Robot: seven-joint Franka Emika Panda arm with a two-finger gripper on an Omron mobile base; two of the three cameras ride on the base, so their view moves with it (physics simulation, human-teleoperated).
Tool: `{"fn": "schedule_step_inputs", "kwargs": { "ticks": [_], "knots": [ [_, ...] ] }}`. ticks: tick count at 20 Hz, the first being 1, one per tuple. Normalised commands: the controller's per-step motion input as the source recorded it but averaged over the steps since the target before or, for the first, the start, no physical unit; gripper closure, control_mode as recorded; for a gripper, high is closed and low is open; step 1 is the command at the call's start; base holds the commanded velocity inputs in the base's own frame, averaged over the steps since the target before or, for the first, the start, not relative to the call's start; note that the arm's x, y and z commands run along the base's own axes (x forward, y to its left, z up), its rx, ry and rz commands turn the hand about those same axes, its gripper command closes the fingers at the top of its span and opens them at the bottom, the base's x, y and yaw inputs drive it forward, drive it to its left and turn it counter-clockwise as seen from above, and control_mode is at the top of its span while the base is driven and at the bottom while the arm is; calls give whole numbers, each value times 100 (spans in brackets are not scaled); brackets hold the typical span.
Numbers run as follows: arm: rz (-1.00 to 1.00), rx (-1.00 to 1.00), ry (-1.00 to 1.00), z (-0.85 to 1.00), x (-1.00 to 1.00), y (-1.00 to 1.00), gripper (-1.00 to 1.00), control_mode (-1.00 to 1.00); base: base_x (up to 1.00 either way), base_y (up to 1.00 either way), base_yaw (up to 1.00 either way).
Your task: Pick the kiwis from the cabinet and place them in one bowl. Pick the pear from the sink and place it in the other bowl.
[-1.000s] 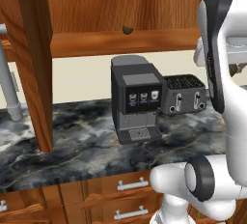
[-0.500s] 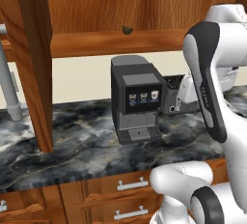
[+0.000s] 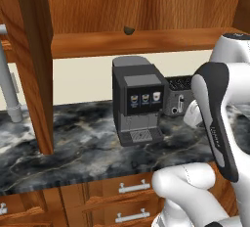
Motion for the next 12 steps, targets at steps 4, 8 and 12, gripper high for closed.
{"fn": "schedule_step_inputs", "kwargs": {
  "ticks": [4, 8, 12],
  "knots": [
    [-1, 0, 0, 0, 2, -9, 100, -100, 0, 0, 0],
    [-30, 0, 1, 0, 0, -5, 100, -100, 0, 0, 0],
    [-46, -1, 0, 0, 1, -13, 100, -100, 0, 0, 0]
  ]
}}
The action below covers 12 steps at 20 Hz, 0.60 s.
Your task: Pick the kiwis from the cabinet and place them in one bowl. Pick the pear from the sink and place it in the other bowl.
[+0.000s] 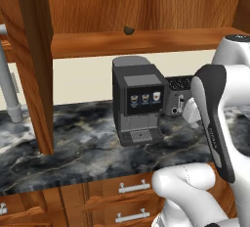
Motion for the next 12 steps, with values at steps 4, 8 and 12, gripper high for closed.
{"fn": "schedule_step_inputs", "kwargs": {
  "ticks": [4, 8, 12],
  "knots": [
    [-38, 0, 0, 0, 15, -18, 100, -100, 0, 0, 0],
    [-22, 0, 0, 0, 13, -9, 100, -100, 0, 0, 0],
    [-9, 0, 0, -2, 1, 0, 100, 100, -9, 1, -7]
  ]
}}
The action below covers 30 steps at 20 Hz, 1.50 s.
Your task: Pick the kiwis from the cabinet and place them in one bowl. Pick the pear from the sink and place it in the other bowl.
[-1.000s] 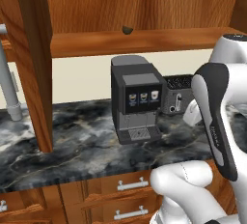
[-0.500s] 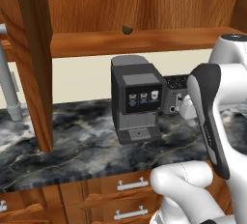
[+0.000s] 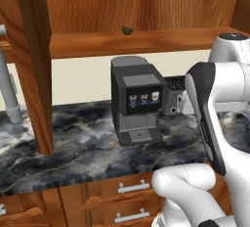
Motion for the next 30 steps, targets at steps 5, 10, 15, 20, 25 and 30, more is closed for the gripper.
{"fn": "schedule_step_inputs", "kwargs": {
  "ticks": [5, 10, 15, 20, 25, 30],
  "knots": [
    [0, 0, 0, 0, 0, 0, 100, 100, -95, 0, -2],
    [0, 0, 0, 0, 0, 0, 100, 100, -100, 0, 2],
    [0, 0, 0, 0, 0, 0, 100, 100, -90, 30, -35],
    [0, 0, 0, 0, 0, 0, 100, 100, -44, 39, -84],
    [0, 0, 0, 0, 0, 0, 100, 100, 1, 39, -75],
    [0, 0, 0, 0, 0, 0, 100, 100, 26, 22, -72]
  ]
}}
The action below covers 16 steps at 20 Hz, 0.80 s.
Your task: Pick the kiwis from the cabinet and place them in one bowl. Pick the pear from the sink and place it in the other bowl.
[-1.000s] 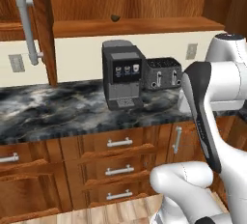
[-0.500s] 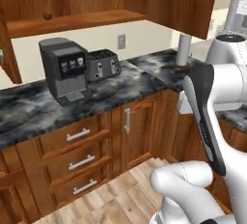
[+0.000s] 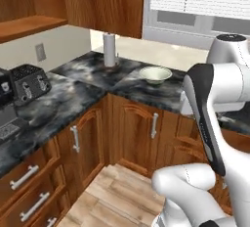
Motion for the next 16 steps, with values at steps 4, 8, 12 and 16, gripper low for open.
{"fn": "schedule_step_inputs", "kwargs": {
  "ticks": [4, 8, 12, 16],
  "knots": [
    [0, 0, 0, 0, 0, 0, 100, 100, 26, -9, -60],
    [0, 0, 0, 0, 0, 0, 100, 100, 31, -14, -52],
    [0, 0, 0, 0, 0, 0, 100, 100, 57, 11, -25],
    [0, 0, 0, 0, 0, 0, 100, 100, 83, 52, -5]
  ]
}}
